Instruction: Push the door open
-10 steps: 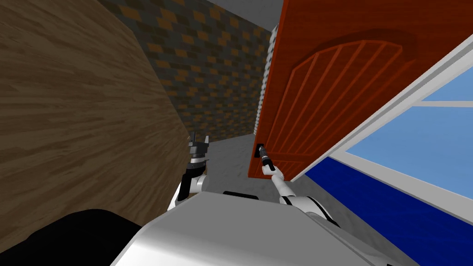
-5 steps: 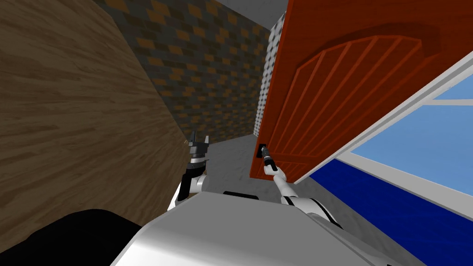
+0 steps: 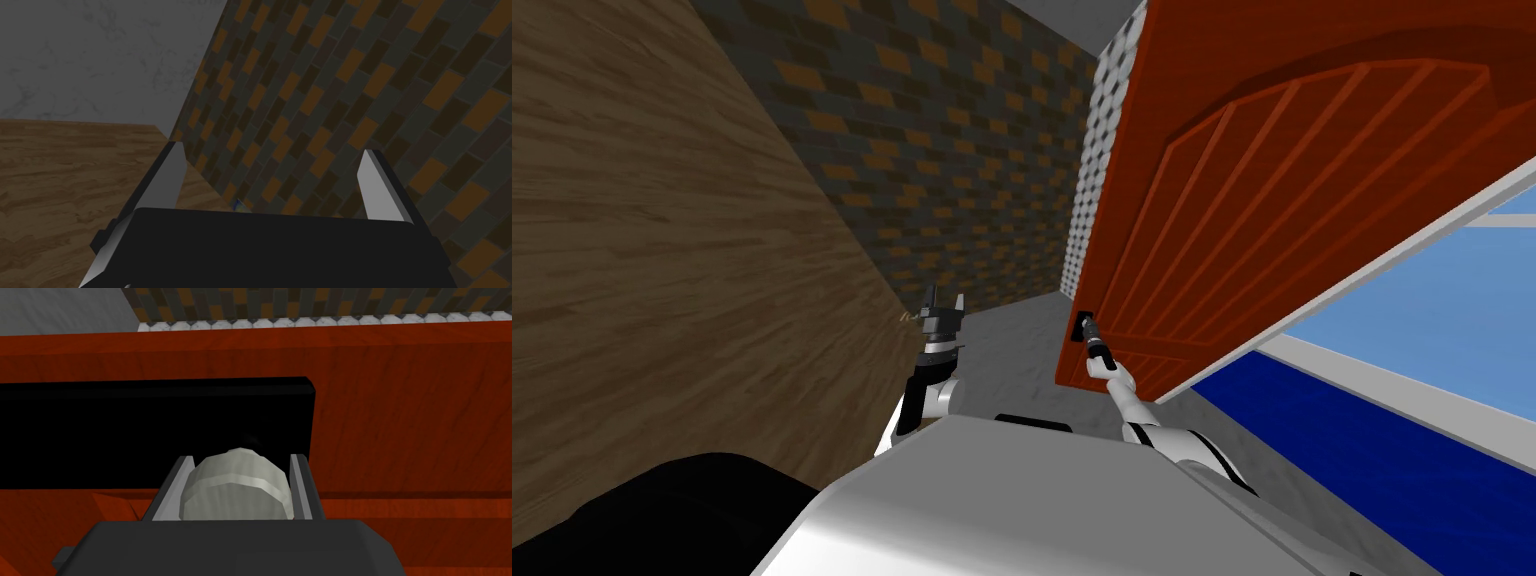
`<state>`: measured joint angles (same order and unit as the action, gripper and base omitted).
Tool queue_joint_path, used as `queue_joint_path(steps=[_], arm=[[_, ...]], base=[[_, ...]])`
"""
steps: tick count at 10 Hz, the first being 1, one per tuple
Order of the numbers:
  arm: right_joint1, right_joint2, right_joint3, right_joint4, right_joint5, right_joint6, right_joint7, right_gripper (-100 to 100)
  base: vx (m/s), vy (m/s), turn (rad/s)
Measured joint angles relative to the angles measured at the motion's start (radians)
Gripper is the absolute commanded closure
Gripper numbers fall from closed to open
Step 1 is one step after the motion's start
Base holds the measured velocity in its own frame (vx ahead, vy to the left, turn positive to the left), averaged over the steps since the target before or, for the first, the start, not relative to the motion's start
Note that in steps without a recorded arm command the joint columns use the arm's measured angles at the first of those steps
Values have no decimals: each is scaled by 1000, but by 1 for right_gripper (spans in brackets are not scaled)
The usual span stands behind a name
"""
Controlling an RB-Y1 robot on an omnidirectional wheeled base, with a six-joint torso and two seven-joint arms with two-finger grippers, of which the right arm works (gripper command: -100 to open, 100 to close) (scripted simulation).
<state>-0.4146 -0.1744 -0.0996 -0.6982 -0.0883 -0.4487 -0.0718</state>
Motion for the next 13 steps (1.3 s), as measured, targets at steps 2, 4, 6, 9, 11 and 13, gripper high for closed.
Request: queue_joint_path(steps=[2, 4, 6, 9, 11, 13], arm=[[10, 5, -15, -8, -3, 5, 11, 100], [3, 1, -33, 7, -9, 2, 18, 100], [5, -11, -49, 15, -15, -9, 18, 100], [10, -26, -86, -4, -25, 9, 32, 100], [18, -30, -107, -8, -30, 6, 43, 100], [20, -32, -114, -2, -32, 6, 45, 100]], base=[[183, 43, -56], [206, 80, -50], [217, 95, -67], [173, 127, -71], [104, 82, -52], [151, 45, -48]])
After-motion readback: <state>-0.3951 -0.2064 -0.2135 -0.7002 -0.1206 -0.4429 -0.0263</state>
